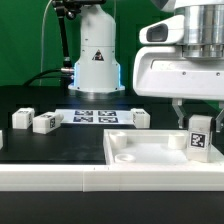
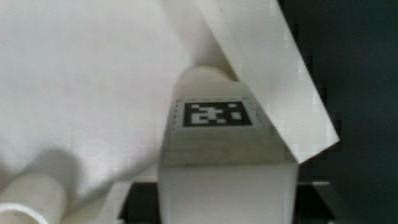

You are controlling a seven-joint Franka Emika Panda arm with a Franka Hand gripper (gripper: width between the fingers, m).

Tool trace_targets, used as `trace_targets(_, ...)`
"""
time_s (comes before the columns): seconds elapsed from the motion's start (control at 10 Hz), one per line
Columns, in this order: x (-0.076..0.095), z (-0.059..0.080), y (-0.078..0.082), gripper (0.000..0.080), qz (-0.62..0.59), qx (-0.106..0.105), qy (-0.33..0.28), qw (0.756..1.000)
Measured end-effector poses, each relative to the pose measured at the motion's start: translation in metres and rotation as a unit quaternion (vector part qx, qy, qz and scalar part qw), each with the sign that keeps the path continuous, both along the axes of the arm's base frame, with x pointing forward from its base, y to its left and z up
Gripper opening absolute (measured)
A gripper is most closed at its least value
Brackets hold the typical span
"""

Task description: Assemble one leg

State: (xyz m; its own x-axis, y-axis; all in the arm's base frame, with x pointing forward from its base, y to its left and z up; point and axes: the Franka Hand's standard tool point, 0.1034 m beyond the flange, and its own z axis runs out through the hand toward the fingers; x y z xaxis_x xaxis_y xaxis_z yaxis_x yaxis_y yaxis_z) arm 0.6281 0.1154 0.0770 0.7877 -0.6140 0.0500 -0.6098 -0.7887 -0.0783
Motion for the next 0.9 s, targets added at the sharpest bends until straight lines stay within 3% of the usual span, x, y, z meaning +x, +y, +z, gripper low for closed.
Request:
trace_targets(0.2,-0.0019,0.0001,0.0009,0.0292,-0.126,0.000,0.009,0.992)
trace_targets(0.7,-0.0022,-0.0006,-0.0013,0.0301,-0.212,0.012,0.013,0.977)
trace_targets(0.9,-0.0009,0.0000,-0.0013,0.0602,-0.160,0.009,0.009,0.987)
